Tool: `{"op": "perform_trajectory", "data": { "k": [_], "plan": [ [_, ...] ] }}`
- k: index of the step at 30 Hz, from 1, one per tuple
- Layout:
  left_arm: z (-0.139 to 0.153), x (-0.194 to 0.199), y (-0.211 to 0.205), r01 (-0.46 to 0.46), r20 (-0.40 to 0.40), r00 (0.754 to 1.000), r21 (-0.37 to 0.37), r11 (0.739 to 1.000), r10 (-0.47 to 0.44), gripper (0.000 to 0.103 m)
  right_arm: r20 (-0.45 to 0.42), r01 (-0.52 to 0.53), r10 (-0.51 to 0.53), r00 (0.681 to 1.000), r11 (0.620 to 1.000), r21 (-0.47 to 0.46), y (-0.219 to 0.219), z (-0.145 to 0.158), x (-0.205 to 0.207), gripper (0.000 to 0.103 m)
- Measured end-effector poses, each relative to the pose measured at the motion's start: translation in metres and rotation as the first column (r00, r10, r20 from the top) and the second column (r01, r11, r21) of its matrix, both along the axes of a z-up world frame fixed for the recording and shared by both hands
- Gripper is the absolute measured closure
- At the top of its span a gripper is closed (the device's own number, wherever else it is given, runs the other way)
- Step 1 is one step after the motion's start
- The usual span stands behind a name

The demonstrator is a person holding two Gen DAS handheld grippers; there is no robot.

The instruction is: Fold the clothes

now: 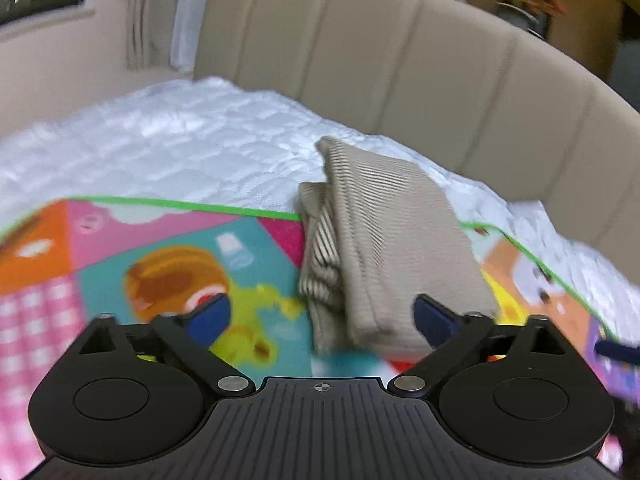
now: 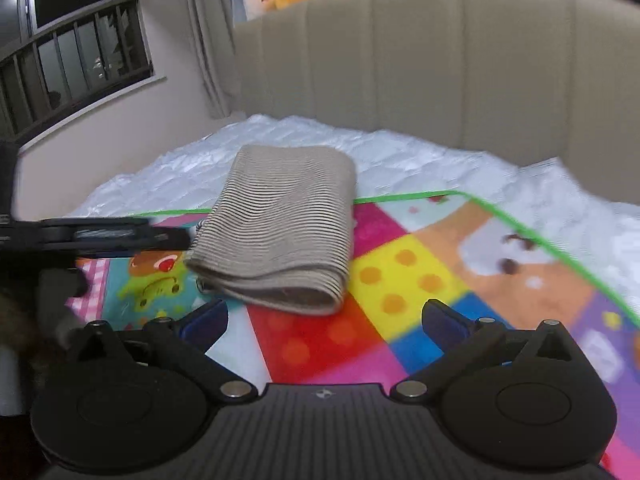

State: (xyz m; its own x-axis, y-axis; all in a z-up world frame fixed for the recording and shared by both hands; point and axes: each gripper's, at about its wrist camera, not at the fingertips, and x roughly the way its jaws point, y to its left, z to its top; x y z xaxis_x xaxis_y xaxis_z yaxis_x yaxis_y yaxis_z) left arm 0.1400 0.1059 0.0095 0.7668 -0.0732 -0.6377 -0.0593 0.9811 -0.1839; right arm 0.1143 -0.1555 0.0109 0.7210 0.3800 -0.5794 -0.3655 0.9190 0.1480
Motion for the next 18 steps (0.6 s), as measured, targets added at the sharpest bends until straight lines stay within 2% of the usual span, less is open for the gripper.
{"op": "perform_trajectory", "data": {
  "k": [2, 6, 8, 11, 13, 16, 18],
  "plan": [
    [0.016, -0.039, -0.012, -0.010, 0.008, 1.000, 0.034, 0.999, 0.009, 0.000, 0.026, 0.010, -0.010, 1.000, 1.000, 0.011, -0.013, -0.001, -0.015, 0.000],
    [0.023, -0.106, -0.041, -0.023, 0.013, 1.000, 0.024, 0.999, 0.023, 0.000, 0.044, 0.019, -0.021, 0.999, 0.999, 0.043, -0.034, -0.012, -0.034, 0.000],
    [0.016, -0.125, -0.062, -0.005, 0.034, 0.999, 0.113, 0.994, 0.001, 0.000, 0.021, 0.012, -0.013, 1.000, 1.000, 0.029, -0.038, -0.022, -0.035, 0.000],
    [0.018, -0.129, -0.085, -0.030, 0.038, 0.999, 0.243, 0.970, 0.021, 0.000, -0.016, -0.014, 0.014, 1.000, 1.000, 0.007, -0.039, -0.029, -0.034, 0.000],
    [0.015, -0.127, -0.092, -0.049, 0.026, 0.999, 0.302, 0.952, 0.043, 0.000, -0.010, -0.025, 0.025, 1.000, 1.000, 0.001, -0.039, -0.028, -0.037, 0.000],
    [0.009, -0.123, -0.097, -0.024, -0.015, 0.999, 0.340, 0.940, 0.031, 0.000, 0.001, -0.024, 0.024, 1.000, 1.000, -0.011, -0.038, -0.027, -0.043, 0.000],
    [0.009, -0.124, -0.097, -0.030, -0.019, 0.999, 0.340, 0.940, 0.039, 0.000, 0.004, -0.031, 0.031, 1.000, 0.999, -0.013, -0.037, -0.026, -0.045, 0.000]
  ]
}}
